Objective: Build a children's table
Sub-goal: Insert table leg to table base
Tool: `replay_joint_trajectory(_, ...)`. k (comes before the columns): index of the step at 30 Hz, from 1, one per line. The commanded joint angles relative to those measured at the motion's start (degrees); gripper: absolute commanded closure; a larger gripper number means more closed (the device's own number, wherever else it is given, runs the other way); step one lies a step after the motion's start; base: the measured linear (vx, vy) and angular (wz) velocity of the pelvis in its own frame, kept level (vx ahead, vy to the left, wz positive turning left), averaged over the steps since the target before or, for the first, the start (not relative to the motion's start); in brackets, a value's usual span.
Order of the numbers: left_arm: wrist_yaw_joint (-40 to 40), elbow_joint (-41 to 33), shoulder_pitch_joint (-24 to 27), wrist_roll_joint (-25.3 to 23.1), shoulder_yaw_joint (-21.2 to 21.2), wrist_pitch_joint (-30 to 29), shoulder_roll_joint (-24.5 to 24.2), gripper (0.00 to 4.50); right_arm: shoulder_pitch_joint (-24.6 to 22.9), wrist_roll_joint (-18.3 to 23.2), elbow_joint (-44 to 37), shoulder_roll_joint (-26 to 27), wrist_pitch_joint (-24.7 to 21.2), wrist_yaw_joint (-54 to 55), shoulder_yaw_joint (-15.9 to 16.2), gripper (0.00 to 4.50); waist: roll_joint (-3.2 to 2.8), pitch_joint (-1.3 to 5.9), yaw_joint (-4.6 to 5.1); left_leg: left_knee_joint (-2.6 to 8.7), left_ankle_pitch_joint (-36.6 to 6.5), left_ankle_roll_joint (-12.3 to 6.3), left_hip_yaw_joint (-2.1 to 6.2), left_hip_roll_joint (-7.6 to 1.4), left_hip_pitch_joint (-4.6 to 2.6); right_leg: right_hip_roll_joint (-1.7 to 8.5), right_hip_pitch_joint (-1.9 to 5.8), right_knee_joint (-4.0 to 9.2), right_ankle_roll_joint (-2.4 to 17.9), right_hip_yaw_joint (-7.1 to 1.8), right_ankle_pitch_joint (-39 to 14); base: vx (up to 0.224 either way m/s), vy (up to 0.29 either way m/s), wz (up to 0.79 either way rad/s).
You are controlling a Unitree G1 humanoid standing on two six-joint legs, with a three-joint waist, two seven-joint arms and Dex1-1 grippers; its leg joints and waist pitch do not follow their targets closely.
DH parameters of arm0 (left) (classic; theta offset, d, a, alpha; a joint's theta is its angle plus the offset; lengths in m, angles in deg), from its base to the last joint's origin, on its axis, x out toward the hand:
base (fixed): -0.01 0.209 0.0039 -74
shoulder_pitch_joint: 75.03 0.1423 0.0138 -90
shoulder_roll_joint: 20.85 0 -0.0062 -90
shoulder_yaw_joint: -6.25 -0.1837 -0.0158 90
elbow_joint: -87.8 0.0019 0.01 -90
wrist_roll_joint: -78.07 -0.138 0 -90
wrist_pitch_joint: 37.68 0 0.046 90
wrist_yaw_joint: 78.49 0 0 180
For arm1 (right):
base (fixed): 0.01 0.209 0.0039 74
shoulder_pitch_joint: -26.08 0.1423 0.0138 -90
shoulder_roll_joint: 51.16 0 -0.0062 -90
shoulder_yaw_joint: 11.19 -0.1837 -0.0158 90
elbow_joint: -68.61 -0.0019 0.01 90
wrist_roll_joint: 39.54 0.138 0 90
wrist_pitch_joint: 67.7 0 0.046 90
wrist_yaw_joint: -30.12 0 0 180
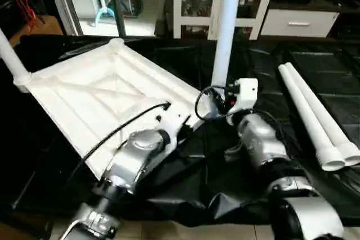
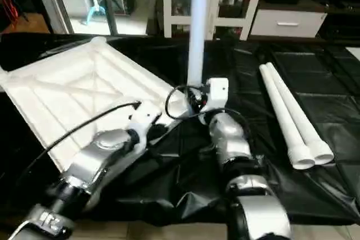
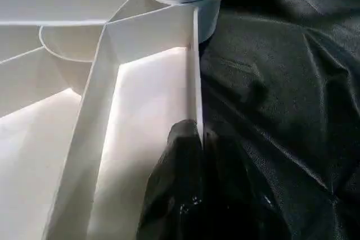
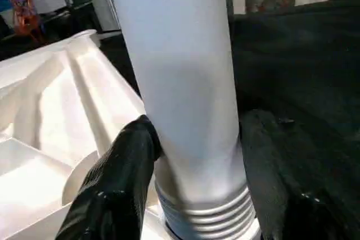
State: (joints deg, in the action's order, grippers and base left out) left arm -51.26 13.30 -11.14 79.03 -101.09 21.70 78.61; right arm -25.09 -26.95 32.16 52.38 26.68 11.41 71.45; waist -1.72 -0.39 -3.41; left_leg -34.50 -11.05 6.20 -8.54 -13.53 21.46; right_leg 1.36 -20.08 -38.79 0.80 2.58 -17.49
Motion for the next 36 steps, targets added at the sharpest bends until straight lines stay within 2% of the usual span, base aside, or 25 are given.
replay_joint_trajectory(1,2.7,-1.7,0.8,0.6,-1.4,2.6,-0.2,4.50,-3.6,-0.6,3.6,2.1,-2.3,-3.7,1.6,2.52,0.21,2.53,0.22,2.75,-1.7,-1.69,-0.35,0.38,-0.62,4.64,2.93,4.30,8.7,-2.33,25.6,0.000,0.000,0.00)
replay_joint_trajectory(2,3.3,-2.1,1.1,0.7,-1.5,2.6,-0.6,4.50,-3.5,-0.3,3.4,2.0,-1.7,-4.9,1.8,2.52,0.12,2.64,0.33,2.88,-1.5,-1.71,-0.25,0.35,-0.54,4.71,3.25,4.29,8.8,-2.32,25.2,0.000,0.000,0.00)
replay_joint_trajectory(4,4.3,-2.6,1.6,0.7,-1.6,2.8,-1.4,4.50,-3.5,0.7,2.9,1.7,-1.5,-7.2,1.7,1.96,0.07,2.89,0.55,2.72,0.9,-2.27,-0.22,0.40,-0.57,4.46,3.34,4.01,9.2,-2.30,28.8,0.000,0.000,0.00)
replay_joint_trajectory(5,8.8,-4.8,3.8,1.5,-2.2,4.7,-5.3,4.50,-3.1,1.5,1.4,-1.6,0.1,-12.8,1.7,1.82,-0.32,2.93,0.53,2.65,1.2,-2.38,-0.18,0.47,-0.58,4.48,3.32,3.96,9.1,-2.25,29.6,0.000,0.000,0.00)
replay_joint_trajectory(6,8.8,-4.8,3.8,1.5,-2.2,4.7,-5.3,4.50,-3.1,1.5,1.4,-1.6,0.1,-12.8,1.7,1.79,-0.04,3.00,0.60,2.55,1.0,-2.92,-0.21,0.56,-0.32,4.43,3.62,3.92,8.9,-2.27,31.1,0.000,0.000,0.00)
replay_joint_trajectory(7,13.6,-7.5,6.2,3.0,-2.1,6.6,-8.9,4.50,-2.8,2.5,0.4,-4.8,-0.2,-17.9,1.0,1.73,0.17,2.98,0.61,2.52,1.0,-3.23,-0.24,0.64,-0.30,4.29,3.72,4.04,8.7,-2.25,31.7,0.000,0.000,0.00)
replay_joint_trajectory(9,20.7,-12.2,10.0,6.1,-1.0,8.1,-14.2,4.50,-2.6,4.3,-1.2,-9.8,-2.9,-27.6,0.5,1.64,0.02,2.86,0.76,2.42,0.8,-4.44,-0.27,0.88,-0.06,4.08,3.70,3.87,8.3,-2.21,33.5,0.000,0.000,0.00)
replay_joint_trajectory(10,20.7,-12.2,10.0,6.1,-1.0,8.1,-14.2,4.50,-2.6,4.3,-1.2,-9.8,-2.9,-27.6,0.5,1.55,-0.19,2.95,0.65,2.36,0.9,-4.58,-0.20,0.74,-0.11,4.19,3.62,3.79,8.2,-2.17,33.7,0.000,0.000,0.00)
replay_joint_trajectory(11,22.6,-13.5,11.2,7.0,-0.5,8.4,-15.7,4.50,-2.9,4.4,-1.9,-11.5,-4.2,-31.5,1.1,1.38,-0.36,2.94,0.77,2.41,1.3,-4.71,-0.23,0.53,-0.32,4.06,3.34,3.71,8.3,-2.02,33.6,0.000,0.000,0.00)
replay_joint_trajectory(12,25.5,-15.3,13.3,8.5,0.9,8.1,-18.5,4.50,-4.5,4.0,-4.5,-15.1,-6.9,-40.9,4.0,1.38,-0.37,2.88,0.72,2.29,1.9,-4.92,-0.24,0.42,-0.38,3.79,3.33,3.62,8.6,-1.82,34.1,0.000,0.000,0.00)
replay_joint_trajectory(13,26.5,-15.6,14.0,8.7,1.3,8.2,-19.6,4.50,-5.1,4.1,-5.6,-16.4,-8.4,-44.1,5.0,1.31,-0.47,2.99,0.33,2.16,2.1,-4.94,-0.14,0.23,-0.42,3.89,3.47,3.56,8.3,-1.78,34.5,0.000,0.000,0.00)
replay_joint_trajectory(15,28.0,-15.5,15.1,8.7,1.8,9.0,-21.7,4.50,-5.8,4.4,-7.0,-18.7,-10.6,-48.4,5.8,1.12,-0.50,2.84,-0.19,2.12,2.4,-5.37,-0.42,0.14,-0.57,3.76,2.74,3.50,8.1,-1.71,34.3,0.000,0.000,0.00)
replay_joint_trajectory(16,28.2,-15.2,15.6,8.5,2.2,9.4,-22.9,4.50,-5.9,4.2,-6.9,-19.7,-10.5,-49.8,6.1,0.97,0.13,2.83,-0.20,2.20,1.9,-5.35,-0.62,0.19,-0.55,3.85,2.80,3.71,8.3,-1.81,32.9,0.000,0.000,0.00)
replay_joint_trajectory(18,27.8,-15.0,15.8,8.5,2.6,9.6,-23.2,4.50,-5.9,4.1,-6.5,-20.0,-9.8,-50.5,6.0,0.97,-0.13,2.67,-0.36,2.41,0.4,-4.73,-0.59,0.16,-0.51,4.15,2.66,3.93,8.8,-1.86,29.3,0.000,0.000,0.00)
replay_joint_trajectory(19,27.6,-15.0,15.8,8.9,2.9,9.8,-23.4,4.50,-6.0,4.4,-6.5,-20.2,-9.9,-51.9,6.1,0.97,-0.11,2.65,-0.32,2.46,0.0,-4.50,-0.56,0.16,-0.53,4.14,2.69,4.01,9.0,-1.87,28.3,0.000,0.000,0.00)
replay_joint_trajectory(20,27.4,-15.0,15.8,9.2,3.4,10.0,-23.3,4.50,-6.1,5.0,-6.5,-20.0,-10.6,-53.5,6.0,1.12,0.19,2.64,-0.30,2.46,-0.1,-4.38,-0.59,0.22,-0.45,4.11,2.81,4.06,9.5,-1.93,27.0,0.000,0.000,0.00)
replay_joint_trajectory(24,26.8,-15.0,15.3,9.2,3.5,10.0,-22.7,4.50,-6.0,5.5,-6.2,-18.6,-11.0,-52.5,5.7,1.31,0.11,2.51,0.29,2.55,0.0,-4.61,-0.57,0.25,-0.34,4.25,2.68,4.25,10.5,-1.97,24.9,0.000,0.000,0.00)
replay_joint_trajectory(27,26.4,-14.5,14.9,8.9,3.1,10.4,-22.4,4.50,-5.9,4.8,-5.5,-17.5,-10.3,-50.9,5.7,1.68,-0.03,2.55,0.32,2.46,0.3,-4.85,-0.57,0.25,-0.34,4.27,2.64,4.24,11.0,-2.05,24.6,0.000,0.000,0.00)
replay_joint_trajectory(29,25.9,-14.1,14.5,8.6,2.9,10.5,-22.1,4.50,-6.5,4.8,-5.9,-15.7,-10.2,-50.3,6.0,1.82,0.11,2.47,0.41,2.46,0.6,-4.90,-0.60,0.39,-0.21,4.30,2.70,4.21,10.8,-2.12,25.3,0.000,0.000,0.00)
replay_joint_trajectory(30,26.0,-14.1,14.4,8.7,2.9,10.5,-22.2,4.50,-6.7,5.1,-6.3,-15.4,-10.5,-50.6,6.1,1.95,-0.16,2.52,0.36,2.46,0.6,-4.80,-0.53,0.40,-0.22,4.31,2.75,4.14,10.6,-2.13,25.7,0.000,0.000,0.00)
replay_joint_trajectory(33,26.6,-14.5,14.6,8.9,2.9,10.1,-22.3,4.50,-7.5,5.4,-7.1,-14.6,-10.8,-51.3,6.6,2.14,-0.01,2.53,0.28,2.49,0.4,-4.60,-0.53,0.35,-0.35,4.10,2.76,4.16,9.9,-2.09,26.6,0.000,0.000,0.00)
replay_joint_trajectory(36,26.9,-14.9,14.8,8.8,2.6,10.1,-22.5,4.50,-7.7,5.4,-6.8,-14.0,-10.1,-50.8,6.7,2.27,-0.05,2.40,0.38,2.64,-0.7,-4.01,-0.51,0.34,-0.35,4.17,2.71,4.31,9.7,-2.07,25.0,0.000,0.000,0.00)
